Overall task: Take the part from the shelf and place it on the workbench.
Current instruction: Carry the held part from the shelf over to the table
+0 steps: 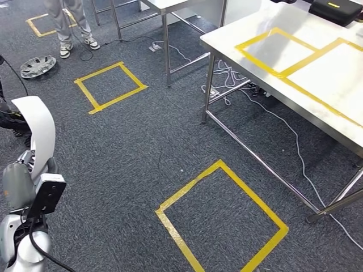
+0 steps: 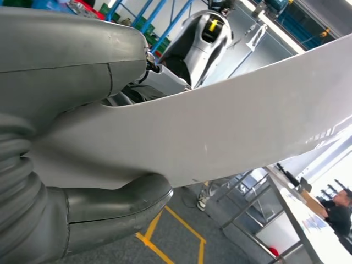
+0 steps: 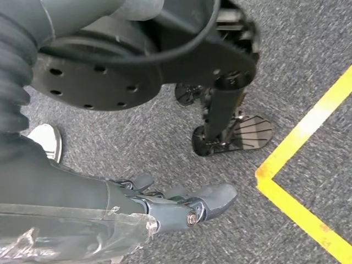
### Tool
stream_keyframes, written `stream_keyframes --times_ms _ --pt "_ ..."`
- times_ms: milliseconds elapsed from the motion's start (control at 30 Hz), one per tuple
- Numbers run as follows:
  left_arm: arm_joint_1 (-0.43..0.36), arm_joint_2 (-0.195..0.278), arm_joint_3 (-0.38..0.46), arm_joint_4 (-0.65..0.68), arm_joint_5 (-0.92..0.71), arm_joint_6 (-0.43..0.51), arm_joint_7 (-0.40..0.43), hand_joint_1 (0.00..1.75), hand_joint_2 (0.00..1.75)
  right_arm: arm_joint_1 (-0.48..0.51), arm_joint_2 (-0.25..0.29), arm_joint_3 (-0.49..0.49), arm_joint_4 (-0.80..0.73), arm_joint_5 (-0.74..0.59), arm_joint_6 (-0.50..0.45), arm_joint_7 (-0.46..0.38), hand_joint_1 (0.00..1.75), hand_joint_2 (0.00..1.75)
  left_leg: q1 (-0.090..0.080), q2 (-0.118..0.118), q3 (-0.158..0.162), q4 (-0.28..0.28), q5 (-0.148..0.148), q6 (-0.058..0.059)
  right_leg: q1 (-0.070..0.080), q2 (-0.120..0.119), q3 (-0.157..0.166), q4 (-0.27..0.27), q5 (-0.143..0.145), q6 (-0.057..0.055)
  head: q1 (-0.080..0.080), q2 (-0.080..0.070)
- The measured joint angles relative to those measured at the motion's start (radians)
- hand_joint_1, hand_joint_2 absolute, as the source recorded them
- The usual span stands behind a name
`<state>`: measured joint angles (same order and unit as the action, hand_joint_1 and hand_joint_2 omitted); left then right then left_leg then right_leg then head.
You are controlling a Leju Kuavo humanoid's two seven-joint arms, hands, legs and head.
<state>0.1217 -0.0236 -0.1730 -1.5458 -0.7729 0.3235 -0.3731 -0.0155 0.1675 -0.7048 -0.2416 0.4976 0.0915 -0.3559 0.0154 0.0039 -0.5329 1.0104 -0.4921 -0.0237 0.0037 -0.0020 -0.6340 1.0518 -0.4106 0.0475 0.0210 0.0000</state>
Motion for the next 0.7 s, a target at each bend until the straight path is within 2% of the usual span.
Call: stream_keyframes --times_ms 100,167,200,267,300,333,367,433,467,500,533,633,667,700 --pt "-0.010 0.001 -0.002 0.010 0.001 0.000 0.000 1.75 1.75 0.001 -0.001 -0.004 0.000 0.000 -0.001 0.000 0.00 1.75 0.002 0.002 0.008 -0.006 -0.008 -0.017 0.004 0.005 0.010 -0.012 -0.015 -0.021 -0.003 0.000" --pt "-0.016 0.001 -0.003 0.014 0.001 0.000 0.000 1.75 1.75 0.001 -0.002 -0.007 0.000 0.000 -0.002 0.000 0.00 1.75 0.004 0.002 -0.007 0.032 -0.028 -0.027 0.002 0.008 0.024 -0.021 -0.020 -0.036 -0.007 0.000" --pt "-0.018 0.002 -0.003 0.016 0.001 0.000 0.000 1.75 1.75 0.000 -0.002 -0.008 0.000 0.000 -0.002 0.000 0.00 1.75 0.004 0.001 -0.035 0.083 -0.049 -0.029 0.001 0.009 0.032 -0.024 -0.024 -0.041 -0.011 0.000" --pt "-0.019 0.003 -0.003 0.022 0.001 0.000 0.000 1.75 1.75 -0.001 -0.002 -0.009 0.000 0.001 -0.002 0.000 0.00 1.75 0.002 0.001 -0.120 0.220 -0.093 -0.032 0.002 0.012 0.047 -0.026 -0.036 -0.049 -0.014 0.000" --pt "-0.019 0.004 -0.003 0.025 0.001 0.000 0.000 1.75 1.75 0.000 -0.002 -0.009 0.000 0.001 -0.001 0.000 0.00 1.75 0.002 0.001 -0.158 0.268 -0.095 -0.031 0.003 0.014 0.055 -0.026 -0.043 -0.051 -0.015 0.000" --pt "-0.019 0.004 -0.003 0.028 0.001 0.000 0.000 1.75 1.75 0.001 -0.002 -0.009 0.000 0.001 -0.001 0.000 0.00 1.75 0.001 0.001 -0.179 0.282 -0.077 -0.030 0.004 0.017 0.065 -0.026 -0.051 -0.051 -0.015 0.000" --pt "-0.019 0.004 -0.003 0.031 0.001 0.000 0.000 1.75 1.75 0.001 -0.002 -0.010 0.000 0.001 -0.001 0.000 0.00 1.75 0.001 0.000 -0.181 0.257 -0.038 -0.027 0.004 0.020 0.077 -0.026 -0.060 -0.050 -0.015 0.000" --pt "-0.020 0.005 -0.003 0.035 0.001 0.000 0.000 1.75 1.75 0.001 -0.002 -0.010 0.000 0.001 -0.002 0.000 0.00 1.75 0.000 0.000 -0.141 0.135 0.058 -0.020 0.005 0.026 0.100 -0.026 -0.078 -0.045 -0.015 0.000" --pt "-0.021 0.005 -0.003 0.035 0.001 0.001 -0.001 1.75 1.75 0.001 -0.002 -0.011 0.000 0.001 -0.002 0.000 0.00 1.75 -0.002 0.000 -0.117 0.072 0.083 -0.015 0.006 0.029 0.106 -0.025 -0.088 -0.041 -0.016 0.000" --pt "-0.021 0.005 -0.003 0.036 0.002 0.001 -0.002 1.75 1.75 0.000 -0.002 -0.012 0.000 0.001 -0.003 0.000 0.00 1.75 -0.003 -0.001 -0.100 0.031 0.090 -0.010 0.008 0.031 0.108 -0.027 -0.094 -0.036 -0.016 0.000" --pt "-0.022 0.005 -0.004 0.037 0.003 0.003 -0.004 1.75 1.75 0.001 -0.002 -0.013 0.000 0.001 -0.004 0.000 0.00 1.75 -0.005 -0.001 -0.092 0.010 0.083 -0.004 0.009 0.032 0.111 -0.028 -0.098 -0.029 -0.017 0.000" --pt "-0.022 0.004 -0.008 0.037 0.008 0.009 -0.012 1.75 1.75 0.003 -0.002 -0.017 -0.001 0.004 -0.008 -0.002 0.00 1.75 -0.002 -0.003 -0.072 -0.006 0.064 0.014 0.010 0.027 0.124 -0.021 -0.106 -0.014 -0.015 0.000" --pt "-0.021 0.004 -0.009 0.037 0.008 0.010 -0.014 1.75 1.75 0.002 -0.002 -0.017 -0.001 0.005 -0.009 -0.003 0.00 1.75 -0.001 -0.004 -0.062 -0.008 0.059 0.019 0.009 0.024 0.111 0.009 -0.113 -0.010 -0.012 0.000" --pt "-0.022 0.004 -0.010 0.037 0.008 0.011 -0.015 1.75 1.75 0.000 -0.002 -0.018 -0.001 0.006 -0.010 -0.004 0.00 1.75 0.000 -0.004 -0.051 -0.009 0.052 0.022 0.008 0.020 0.082 0.063 -0.125 -0.007 -0.011 0.000"
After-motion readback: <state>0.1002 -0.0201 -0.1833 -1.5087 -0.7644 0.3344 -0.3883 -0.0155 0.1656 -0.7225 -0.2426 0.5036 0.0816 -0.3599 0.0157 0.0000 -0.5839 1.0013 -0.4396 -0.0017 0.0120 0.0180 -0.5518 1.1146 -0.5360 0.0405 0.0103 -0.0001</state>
